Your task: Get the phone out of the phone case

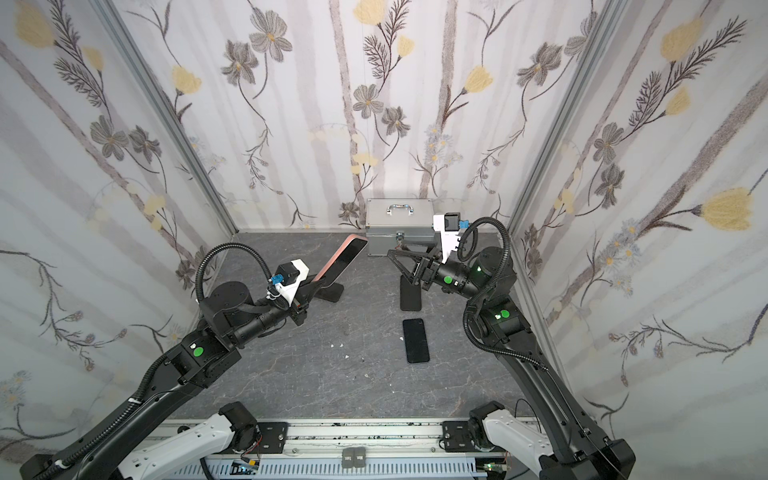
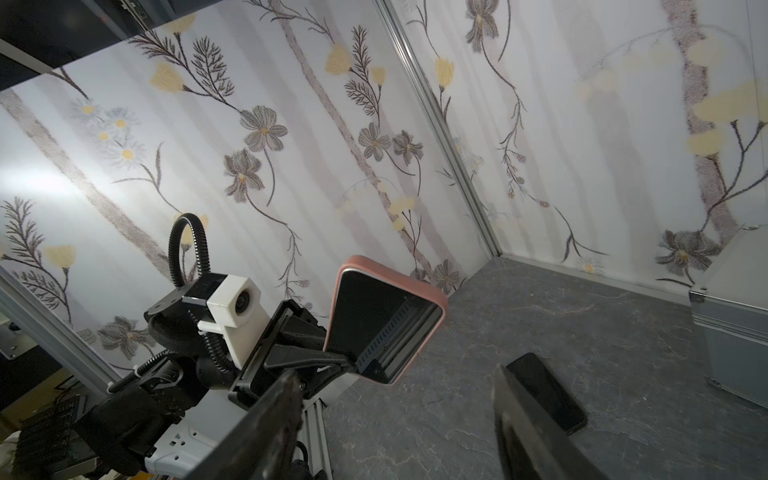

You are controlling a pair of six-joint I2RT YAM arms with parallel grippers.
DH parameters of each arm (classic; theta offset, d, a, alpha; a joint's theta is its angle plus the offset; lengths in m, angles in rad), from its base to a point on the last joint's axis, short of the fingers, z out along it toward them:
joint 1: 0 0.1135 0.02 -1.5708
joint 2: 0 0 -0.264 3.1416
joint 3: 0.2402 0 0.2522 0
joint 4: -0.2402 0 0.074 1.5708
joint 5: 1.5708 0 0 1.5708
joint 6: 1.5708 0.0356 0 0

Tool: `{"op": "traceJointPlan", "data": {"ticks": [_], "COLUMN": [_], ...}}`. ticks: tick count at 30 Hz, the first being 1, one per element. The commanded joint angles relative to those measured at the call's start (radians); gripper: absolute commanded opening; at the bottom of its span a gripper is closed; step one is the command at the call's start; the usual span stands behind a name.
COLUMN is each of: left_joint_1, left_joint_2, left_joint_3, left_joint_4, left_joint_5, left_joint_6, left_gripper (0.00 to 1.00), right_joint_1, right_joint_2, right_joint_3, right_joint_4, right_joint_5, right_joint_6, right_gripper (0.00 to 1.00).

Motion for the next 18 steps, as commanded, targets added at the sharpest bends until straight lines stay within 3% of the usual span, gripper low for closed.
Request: {"op": "traceJointPlan", "data": {"ticks": [1,6,9,14,18], "left_joint_1": [-0.001,-0.001,0.0,-0.001,-0.002], "left_joint_2": [-0.004,-0.049,-0.033,0.015,0.037], "left_joint_3": [0.005,-0.144,-0.183,-0.214,-0.195], "left_joint_4": [0.153,0.493,0.613,0.77,0.799], "left_joint_5": [0.033,0.067,0.094,0.174,0.267], "left_joint_6": [-0.191,-0.5,-0.641,-0.798,-0.819], "left_gripper": [0.0,0.0,0.0,0.0,0.0], "right_joint_1": [0.001,0.012,0.048,0.117,0.122], "right_joint_2": [-0.016,-0.008,0.012,0.074,0.114], "right_joint_3": [-0.049,-0.101,-0.103,-0.091,-0.083], "right_joint_4": [0.078,0.199,0.273,0.36,0.437], "right_joint_5": [0.013,-0.084,-0.118,-0.172,-0.257], "right_joint_6": [-0.062,-0.047,-0.023,-0.007,0.044], "right_gripper": [0.72,0.74,0.73,0.7,0.64]}}
